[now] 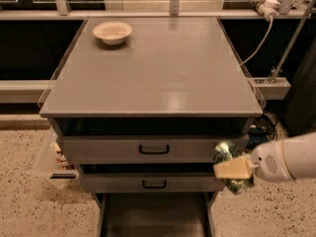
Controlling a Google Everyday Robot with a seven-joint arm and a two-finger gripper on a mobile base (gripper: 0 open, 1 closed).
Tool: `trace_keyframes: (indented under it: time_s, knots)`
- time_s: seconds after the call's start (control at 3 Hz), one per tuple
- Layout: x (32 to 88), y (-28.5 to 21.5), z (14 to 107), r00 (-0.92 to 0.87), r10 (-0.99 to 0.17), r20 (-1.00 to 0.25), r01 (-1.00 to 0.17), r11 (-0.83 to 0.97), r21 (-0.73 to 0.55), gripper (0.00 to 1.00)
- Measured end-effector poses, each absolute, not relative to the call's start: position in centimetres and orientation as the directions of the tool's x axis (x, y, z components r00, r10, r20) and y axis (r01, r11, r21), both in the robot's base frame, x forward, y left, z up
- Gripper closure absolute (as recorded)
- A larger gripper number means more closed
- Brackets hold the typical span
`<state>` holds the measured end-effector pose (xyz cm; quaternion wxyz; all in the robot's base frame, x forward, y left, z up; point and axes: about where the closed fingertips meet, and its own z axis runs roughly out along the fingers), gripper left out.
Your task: Place green can into bottom drawer
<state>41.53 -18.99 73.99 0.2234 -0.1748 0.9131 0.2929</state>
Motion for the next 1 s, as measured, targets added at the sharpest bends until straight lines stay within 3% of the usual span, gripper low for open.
trace_keyframes:
  time_s: [0.33, 1.0]
  knots:
    - [39.1, -21.9, 67.6, -0.921, -0.110, -0.374, -0.325, 0.748, 0.579, 1.00]
    - [39.9, -21.9, 64.5, -0.944, -0.093, -0.317, -0.286, 0.712, 0.642, 1.00]
